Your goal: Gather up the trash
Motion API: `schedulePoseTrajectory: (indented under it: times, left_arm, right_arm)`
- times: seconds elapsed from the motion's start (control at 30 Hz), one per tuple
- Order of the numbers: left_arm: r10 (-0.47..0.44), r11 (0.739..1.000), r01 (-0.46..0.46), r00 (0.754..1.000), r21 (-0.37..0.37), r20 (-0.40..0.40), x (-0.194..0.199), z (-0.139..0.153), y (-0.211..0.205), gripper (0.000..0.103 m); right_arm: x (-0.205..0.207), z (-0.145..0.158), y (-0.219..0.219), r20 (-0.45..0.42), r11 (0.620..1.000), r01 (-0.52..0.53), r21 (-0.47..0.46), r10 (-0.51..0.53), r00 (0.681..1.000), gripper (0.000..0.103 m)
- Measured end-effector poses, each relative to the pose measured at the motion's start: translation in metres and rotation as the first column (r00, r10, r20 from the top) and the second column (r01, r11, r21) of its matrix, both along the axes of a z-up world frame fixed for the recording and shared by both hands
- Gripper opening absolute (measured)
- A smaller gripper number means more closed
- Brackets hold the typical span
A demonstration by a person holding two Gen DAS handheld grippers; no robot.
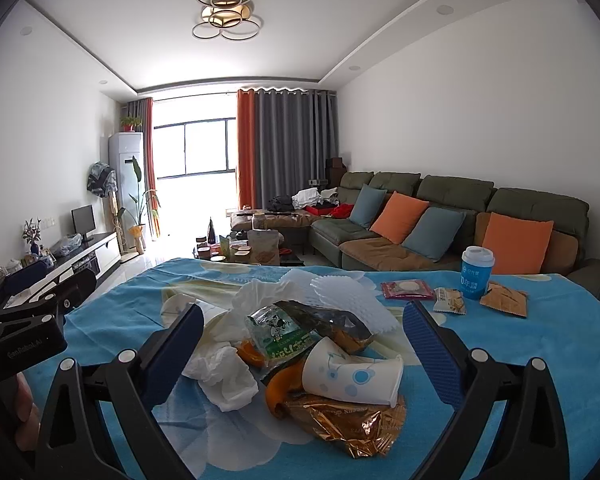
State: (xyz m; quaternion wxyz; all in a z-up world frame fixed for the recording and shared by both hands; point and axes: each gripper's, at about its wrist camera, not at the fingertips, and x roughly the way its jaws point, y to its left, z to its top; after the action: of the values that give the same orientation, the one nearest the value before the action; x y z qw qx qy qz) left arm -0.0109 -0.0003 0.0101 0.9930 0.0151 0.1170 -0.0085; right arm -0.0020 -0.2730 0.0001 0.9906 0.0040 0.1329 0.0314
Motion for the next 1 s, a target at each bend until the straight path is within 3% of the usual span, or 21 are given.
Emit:
schedulePoseTrajectory:
  times: [1.0]
  left_arm:
    - [-0.006, 1.000, 0.006, 1.000, -0.004, 0.014, -0.0022, 0.0066, -0.0015, 0.097]
  right_arm:
    - [-0.0009, 0.0030, -0.0019, 0.007, 1.000, 0.005, 0.002, -0.005, 1.000, 0.096]
